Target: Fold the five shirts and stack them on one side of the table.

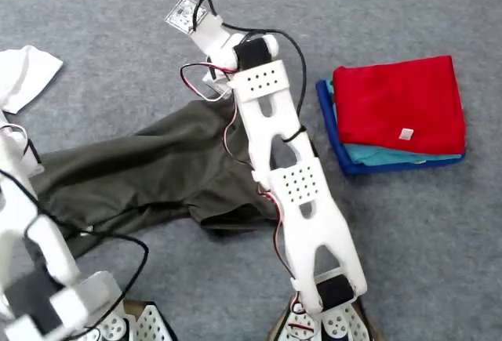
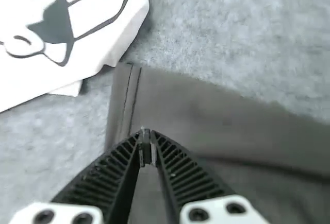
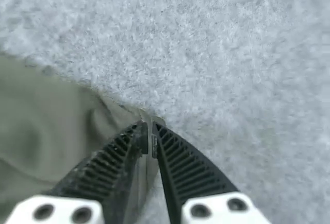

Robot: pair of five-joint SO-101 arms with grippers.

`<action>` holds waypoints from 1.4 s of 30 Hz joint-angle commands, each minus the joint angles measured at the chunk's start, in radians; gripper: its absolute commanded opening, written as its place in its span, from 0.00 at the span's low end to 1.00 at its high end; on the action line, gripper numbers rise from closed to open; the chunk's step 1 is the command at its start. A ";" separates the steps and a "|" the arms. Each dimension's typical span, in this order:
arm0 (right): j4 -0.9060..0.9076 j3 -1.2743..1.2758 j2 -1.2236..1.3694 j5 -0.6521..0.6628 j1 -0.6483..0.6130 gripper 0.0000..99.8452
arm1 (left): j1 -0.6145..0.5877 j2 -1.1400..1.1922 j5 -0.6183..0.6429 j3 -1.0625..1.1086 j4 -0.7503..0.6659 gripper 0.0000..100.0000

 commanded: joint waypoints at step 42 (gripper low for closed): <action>0.170 0.688 -0.604 -0.081 -0.051 0.04 | -0.121 -0.504 -0.238 0.468 0.167 0.02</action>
